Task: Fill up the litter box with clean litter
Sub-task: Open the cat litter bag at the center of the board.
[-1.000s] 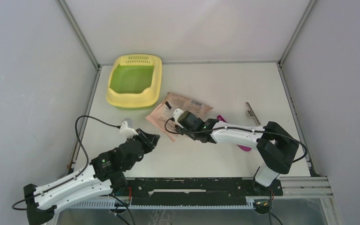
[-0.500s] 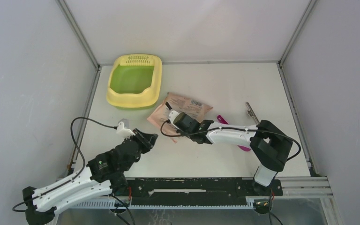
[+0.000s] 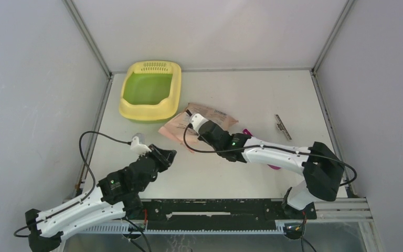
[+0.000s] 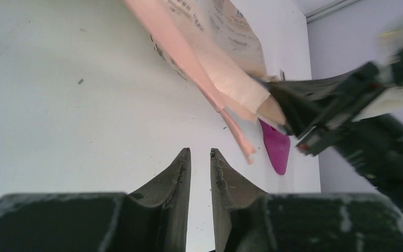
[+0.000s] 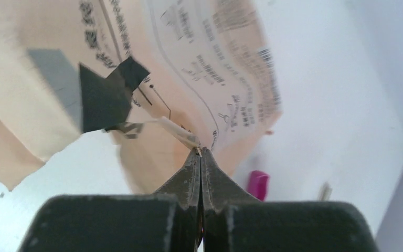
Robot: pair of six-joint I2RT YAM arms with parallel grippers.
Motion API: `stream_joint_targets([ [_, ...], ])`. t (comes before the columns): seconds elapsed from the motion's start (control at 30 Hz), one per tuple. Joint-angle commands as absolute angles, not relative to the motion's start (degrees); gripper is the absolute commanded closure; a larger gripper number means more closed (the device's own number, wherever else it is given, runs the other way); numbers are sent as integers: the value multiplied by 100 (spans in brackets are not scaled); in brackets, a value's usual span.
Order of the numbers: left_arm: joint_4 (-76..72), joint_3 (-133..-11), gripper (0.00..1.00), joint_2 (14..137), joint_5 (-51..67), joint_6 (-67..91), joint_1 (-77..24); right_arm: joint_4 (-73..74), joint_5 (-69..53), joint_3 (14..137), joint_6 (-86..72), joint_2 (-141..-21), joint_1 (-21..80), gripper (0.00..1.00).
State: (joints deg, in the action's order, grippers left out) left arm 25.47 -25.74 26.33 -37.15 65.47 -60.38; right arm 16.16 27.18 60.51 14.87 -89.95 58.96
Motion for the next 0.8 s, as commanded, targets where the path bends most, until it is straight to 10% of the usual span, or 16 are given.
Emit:
stream_joint_targets([
  [0.0, 2491, -2953, 75, 2741, -3799, 6433, -6064, 596, 3947, 6256, 1906, -8466, 6086, 100],
  [0.4, 2375, -3451, 57, 3640, -3325, 6900, -6064, 1142, 5646, 7373, 1070, -8996, 6076, 100],
  [0.77, 2230, -3586, 46, 4127, -3887, 6794, -6048, 3958, 4099, 7339, -2665, -7642, 5881, 100],
])
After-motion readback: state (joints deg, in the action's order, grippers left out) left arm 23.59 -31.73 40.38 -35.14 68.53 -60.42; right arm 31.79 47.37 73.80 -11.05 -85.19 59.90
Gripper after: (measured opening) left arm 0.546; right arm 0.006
